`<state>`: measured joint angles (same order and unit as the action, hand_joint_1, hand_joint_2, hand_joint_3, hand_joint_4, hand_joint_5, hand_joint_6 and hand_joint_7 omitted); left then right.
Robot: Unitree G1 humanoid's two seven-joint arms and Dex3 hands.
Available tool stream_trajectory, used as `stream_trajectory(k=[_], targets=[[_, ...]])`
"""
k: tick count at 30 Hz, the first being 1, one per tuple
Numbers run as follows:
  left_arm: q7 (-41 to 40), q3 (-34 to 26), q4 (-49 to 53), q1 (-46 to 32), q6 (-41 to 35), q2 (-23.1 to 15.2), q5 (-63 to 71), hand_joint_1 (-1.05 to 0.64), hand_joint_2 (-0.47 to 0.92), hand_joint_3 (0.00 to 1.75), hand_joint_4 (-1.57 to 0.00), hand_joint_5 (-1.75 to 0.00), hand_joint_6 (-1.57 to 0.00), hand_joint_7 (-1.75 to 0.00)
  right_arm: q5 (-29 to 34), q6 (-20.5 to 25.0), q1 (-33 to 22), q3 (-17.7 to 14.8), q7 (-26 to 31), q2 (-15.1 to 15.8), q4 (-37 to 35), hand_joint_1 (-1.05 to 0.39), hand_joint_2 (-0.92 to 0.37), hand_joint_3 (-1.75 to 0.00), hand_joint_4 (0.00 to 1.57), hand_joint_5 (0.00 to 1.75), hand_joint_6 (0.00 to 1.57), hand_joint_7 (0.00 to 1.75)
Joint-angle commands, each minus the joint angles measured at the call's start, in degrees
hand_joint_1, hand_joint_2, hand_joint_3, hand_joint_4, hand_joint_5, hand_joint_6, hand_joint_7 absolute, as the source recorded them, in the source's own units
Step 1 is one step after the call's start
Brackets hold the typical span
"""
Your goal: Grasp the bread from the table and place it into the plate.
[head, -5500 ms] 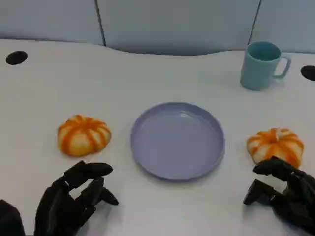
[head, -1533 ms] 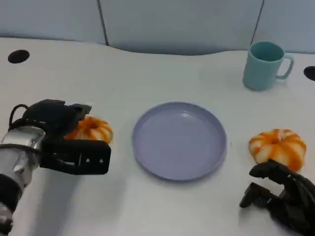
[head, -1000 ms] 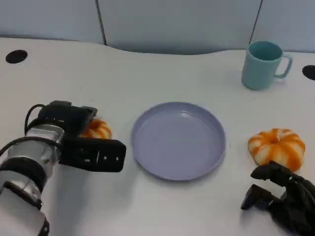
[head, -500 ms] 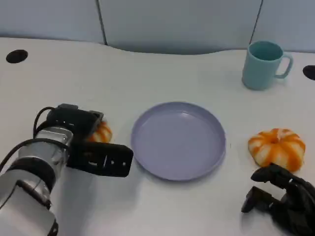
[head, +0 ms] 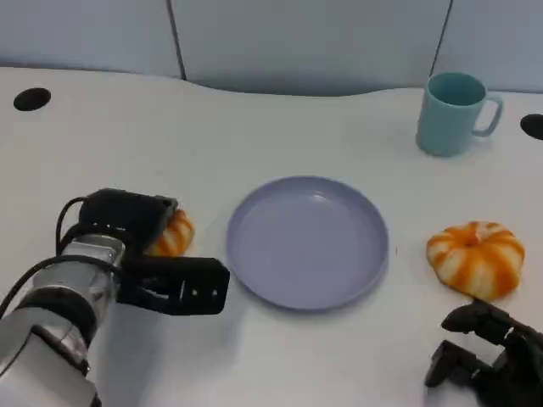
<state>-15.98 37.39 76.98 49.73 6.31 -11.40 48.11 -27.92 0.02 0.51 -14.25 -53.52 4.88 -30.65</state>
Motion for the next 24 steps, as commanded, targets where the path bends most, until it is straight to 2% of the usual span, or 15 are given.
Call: stream_trajectory(k=[1,6,8,9,10,11,12,14,16,17,18,19,20,21,24], targets=[[-3.3,0.74,0.99,-3.42,2.01,-0.56,0.26,-0.2,0.91,0.02,-0.68,-0.11,-0.71,-0.05,-0.49,0.44,-1.66,-0.11,0.19,0.95,1.64,-0.42,-0.92,-0.14,0.62,1.37,0.62,1.03],[-4.05,0.09,1.06,-3.5,3.99,-1.13,-0.62,-0.17,0.92,0.07,-0.73,-0.1,-0.76,-0.04,-0.56,0.07,-1.35,-0.16,-0.07,0.77,1.06,-0.42,-0.92,-0.14,0.62,1.39,0.62,1.05],[-4.95,-0.08,1.03,-3.39,4.5,-1.38,-0.74,-0.2,0.92,0.1,-0.98,-0.23,-0.97,-0.1,-0.43,0.15,-0.9,-0.12,0.17,0.74,0.54,-0.42,-0.92,-0.12,0.62,1.39,0.62,1.05],[-5.52,-0.39,1.0,-3.38,4.74,-1.42,-1.03,-0.23,0.92,0.04,-0.91,-0.94,-1.08,-0.08,-0.36,0.13,-0.66,-0.09,0.21,0.75,0.24,-0.43,-0.92,-0.11,0.62,1.39,0.62,1.05],[-5.85,-0.52,1.0,-3.29,4.61,-1.39,-1.11,-0.25,0.92,0.04,-0.85,-1.28,-1.11,-0.06,-0.29,-0.1,-0.42,-0.09,0.13,0.75,-0.11,-0.43,-0.92,-0.11,0.62,1.39,0.62,1.05],[-6.06,-0.6,1.02,-3.22,4.51,-1.38,-1.14,-0.27,0.92,0.08,-0.79,-1.51,-1.14,-0.05,-0.24,-0.29,-0.24,-0.1,0.04,0.75,-0.39,-0.44,-0.92,-0.11,0.62,1.39,0.62,1.05],[-6.45,-0.69,0.99,-3.06,4.4,-1.42,-1.2,-0.28,0.92,0.1,-0.76,-1.6,-1.15,-0.05,-0.13,-0.51,-0.08,-0.12,0.2,0.74,-0.6,-0.44,-0.92,-0.11,0.62,1.39,0.62,1.05],[-6.8,-1.25,0.86,-2.74,4.87,-1.6,-1.85,-0.27,0.92,0.24,-0.71,-1.6,-1.14,-0.03,0.06,-1.0,0.23,-0.16,0.31,0.78,-1.04,-0.44,-0.92,-0.12,0.62,1.4,0.62,1.05],[-7.64,-1.61,0.59,-2.33,6.28,-2.09,-2.37,-0.28,0.92,0.27,-0.69,-1.61,-1.13,-0.03,-0.06,-1.18,0.83,-0.28,-0.15,0.96,-2.05,-0.44,-0.92,-0.12,0.62,1.39,0.62,1.05],[-8.26,-1.88,0.32,-1.83,7.36,-2.55,-2.66,-0.24,0.92,0.26,-0.71,-1.67,-1.15,-0.21,-0.14,-0.66,1.22,-0.31,-0.03,1.13,-2.45,-0.44,-0.92,-0.12,0.62,1.39,0.62,1.05],[-8.7,-2.07,0.16,-1.46,8.13,-2.88,-2.87,-0.19,0.92,0.23,-0.7,-1.72,-0.85,-0.98,-0.19,-0.29,1.5,-0.35,0.07,1.25,-2.75,-0.45,-0.92,-0.11,0.63,1.38,0.63,1.04],[-8.95,-2.19,0.1,-1.24,8.61,-3.07,-2.98,-0.18,0.92,0.22,-0.7,-1.73,-0.72,-1.28,-0.2,-0.06,1.67,-0.37,0.15,1.32,-2.93,-0.45,-0.92,-0.1,0.63,1.37,0.63,1.04],[-8.99,-2.24,0.12,-1.17,8.76,-3.12,-3.0,-0.17,0.92,0.22,-0.7,-1.74,-0.63,-1.47,-0.18,0.03,1.72,-0.38,0.23,1.34,-2.97,-0.45,-0.92,-0.1,0.64,1.36,0.64,1.04],[-9.02,-2.26,0.15,-1.16,8.86,-3.14,-2.99,-0.16,0.92,0.21,-0.7,-1.74,-0.6,-1.53,-0.17,0.01,1.76,-0.41,0.2,1.34,-3.04,-0.45,-0.92,-0.1,0.64,1.36,0.64,1.03],[-9.03,-2.3,0.2,-1.15,8.99,-3.15,-2.95,-0.16,0.92,0.21,-0.7,-1.75,-0.57,-1.6,-0.15,0.0,1.82,-0.44,0.15,1.34,-3.14,-0.45,-0.92,-0.1,0.64,1.36,0.64,1.03]])
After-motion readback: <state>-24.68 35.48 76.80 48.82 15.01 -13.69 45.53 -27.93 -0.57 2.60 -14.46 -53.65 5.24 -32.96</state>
